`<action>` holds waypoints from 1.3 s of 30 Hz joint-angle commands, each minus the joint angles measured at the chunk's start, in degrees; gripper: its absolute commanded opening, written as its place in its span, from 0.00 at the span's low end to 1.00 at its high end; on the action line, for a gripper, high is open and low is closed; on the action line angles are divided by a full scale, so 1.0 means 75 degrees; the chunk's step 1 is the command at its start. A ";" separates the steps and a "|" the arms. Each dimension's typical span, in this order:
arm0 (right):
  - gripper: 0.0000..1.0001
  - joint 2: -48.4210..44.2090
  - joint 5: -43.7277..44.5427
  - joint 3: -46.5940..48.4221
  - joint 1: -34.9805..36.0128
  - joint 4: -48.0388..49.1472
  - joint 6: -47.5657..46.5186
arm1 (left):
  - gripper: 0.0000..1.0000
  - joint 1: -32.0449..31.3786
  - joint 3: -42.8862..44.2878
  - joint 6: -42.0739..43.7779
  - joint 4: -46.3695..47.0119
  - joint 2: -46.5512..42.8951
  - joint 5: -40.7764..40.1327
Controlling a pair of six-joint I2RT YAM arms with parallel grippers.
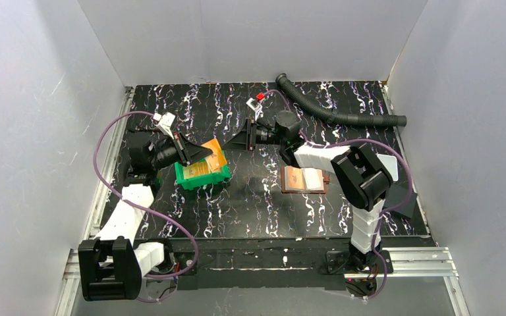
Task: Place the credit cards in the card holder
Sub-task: Place the credit card in the storage box.
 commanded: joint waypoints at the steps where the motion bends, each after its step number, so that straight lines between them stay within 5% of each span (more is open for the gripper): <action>1: 0.44 0.0444 -0.0641 0.0255 0.0063 0.1825 0.1182 | 0.00 -0.0072 0.0000 0.0082 0.0285 -0.0196 0.0376; 13: 0.18 0.1335 -0.0532 0.0372 0.0040 0.4639 0.3505 | 0.00 -0.0195 -0.0082 -0.0066 0.0531 -0.0196 0.0484; 21: 0.27 0.1735 -0.0100 0.0478 0.0016 0.5958 0.4704 | 0.00 -0.0195 -0.0142 -0.0182 0.0679 -0.0230 0.0508; 33: 0.16 0.2077 0.0407 0.0469 -0.0054 0.6655 0.5466 | 0.00 -0.0195 -0.0209 -0.0322 0.0863 -0.0258 0.0531; 39: 0.25 0.2064 0.0295 0.0606 0.0007 0.6539 0.5355 | 0.00 -0.0195 -0.0164 -0.0434 0.0975 -0.0182 0.0569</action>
